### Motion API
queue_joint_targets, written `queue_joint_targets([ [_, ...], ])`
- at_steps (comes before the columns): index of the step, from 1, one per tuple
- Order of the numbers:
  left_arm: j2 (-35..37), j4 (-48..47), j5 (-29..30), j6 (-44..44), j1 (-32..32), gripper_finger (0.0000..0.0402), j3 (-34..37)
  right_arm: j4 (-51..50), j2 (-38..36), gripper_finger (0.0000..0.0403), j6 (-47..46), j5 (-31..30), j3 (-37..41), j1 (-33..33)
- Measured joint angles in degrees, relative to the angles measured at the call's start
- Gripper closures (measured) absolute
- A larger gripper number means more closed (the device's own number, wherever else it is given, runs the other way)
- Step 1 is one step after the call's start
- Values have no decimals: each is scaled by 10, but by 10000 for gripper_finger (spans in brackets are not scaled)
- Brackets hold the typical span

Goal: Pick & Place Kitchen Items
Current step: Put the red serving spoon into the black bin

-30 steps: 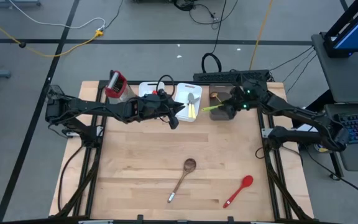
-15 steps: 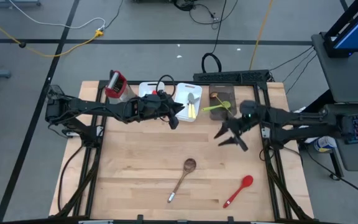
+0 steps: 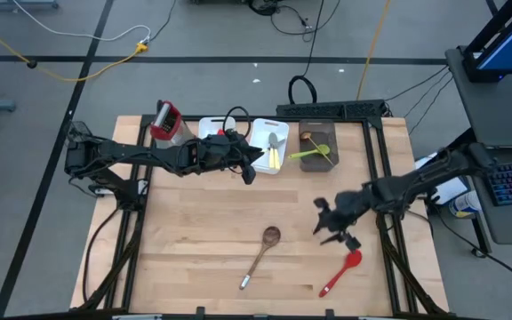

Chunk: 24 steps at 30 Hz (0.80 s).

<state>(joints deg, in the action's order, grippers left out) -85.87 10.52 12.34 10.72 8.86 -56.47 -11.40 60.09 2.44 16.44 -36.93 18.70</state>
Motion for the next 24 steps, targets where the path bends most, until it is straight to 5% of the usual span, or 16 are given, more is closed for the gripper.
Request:
queue_joint_targets([
  [12,0,0,2,3,0,339,0,0,133,243,-149,-25,0,164],
  [24,0,-82,2,31,0,339,0,45,186,243,-210,-225,-1,297],
])
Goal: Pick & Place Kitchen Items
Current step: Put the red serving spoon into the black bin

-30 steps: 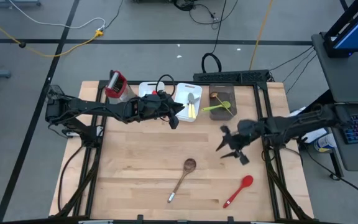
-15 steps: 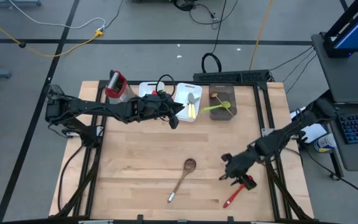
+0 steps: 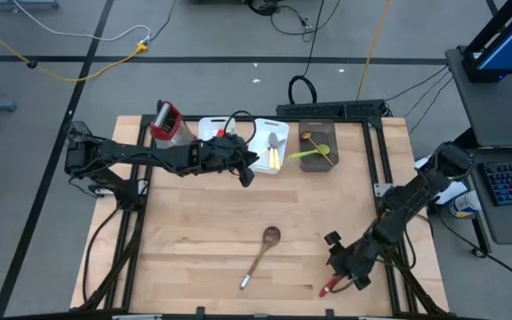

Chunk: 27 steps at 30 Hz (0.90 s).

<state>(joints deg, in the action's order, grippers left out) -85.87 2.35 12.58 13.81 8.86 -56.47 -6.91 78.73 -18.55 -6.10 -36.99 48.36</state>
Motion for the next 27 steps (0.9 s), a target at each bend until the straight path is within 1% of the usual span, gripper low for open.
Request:
queue_joint_targets([
  [6,0,-19,0,10,0,339,0,12,44,243,-73,0,0,32],
  [10,0,-18,0,16,0,339,0,28,77,243,-81,-2,-1,54],
  [15,0,-18,0,17,0,339,0,26,91,243,-76,-35,-2,72],
  [19,0,-18,0,17,0,339,0,22,92,245,-51,-83,-1,80],
  [21,0,-18,0,17,0,339,0,21,92,255,-30,-86,0,79],
  [23,0,-18,0,17,0,339,0,25,92,274,-19,-82,4,77],
  [27,0,-18,0,16,0,339,0,31,91,331,-27,-83,16,76],
])
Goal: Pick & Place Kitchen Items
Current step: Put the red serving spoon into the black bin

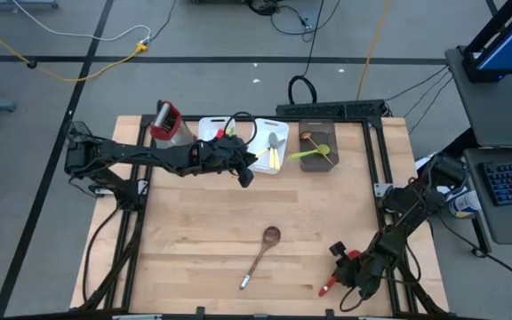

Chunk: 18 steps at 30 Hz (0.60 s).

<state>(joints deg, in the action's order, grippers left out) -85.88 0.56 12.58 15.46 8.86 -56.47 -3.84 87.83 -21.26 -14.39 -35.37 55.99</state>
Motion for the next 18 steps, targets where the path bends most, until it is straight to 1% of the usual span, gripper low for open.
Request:
queue_joint_targets([
  [3,0,0,0,0,0,339,0,-1,0,371,-16,-5,5,0],
  [6,0,0,0,-3,0,339,0,8,-1,372,-6,-6,5,0],
  [10,0,0,0,-3,0,339,0,36,-23,371,64,-5,8,-4],
  [14,0,0,0,-3,0,339,0,44,-81,368,129,-24,8,-19],
  [18,0,1,0,-3,0,339,0,40,-152,370,224,-24,8,-46],
])
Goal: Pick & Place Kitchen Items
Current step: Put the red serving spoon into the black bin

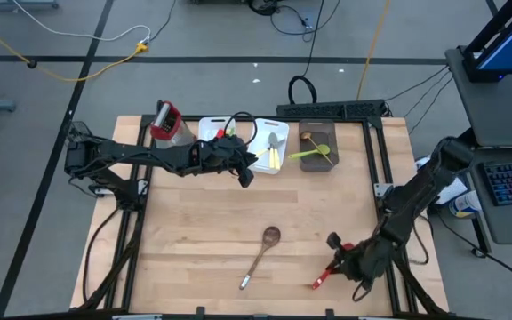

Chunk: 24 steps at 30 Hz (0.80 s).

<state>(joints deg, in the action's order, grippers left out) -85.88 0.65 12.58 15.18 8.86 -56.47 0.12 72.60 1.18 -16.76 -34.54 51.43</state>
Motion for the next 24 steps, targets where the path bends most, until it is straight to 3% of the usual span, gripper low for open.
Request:
queue_joint_targets([
  [10,0,0,0,0,0,339,0,-4,-150,369,249,4,-1,-91],
  [24,0,0,0,0,0,339,0,-36,-176,367,529,3,-1,-263],
])
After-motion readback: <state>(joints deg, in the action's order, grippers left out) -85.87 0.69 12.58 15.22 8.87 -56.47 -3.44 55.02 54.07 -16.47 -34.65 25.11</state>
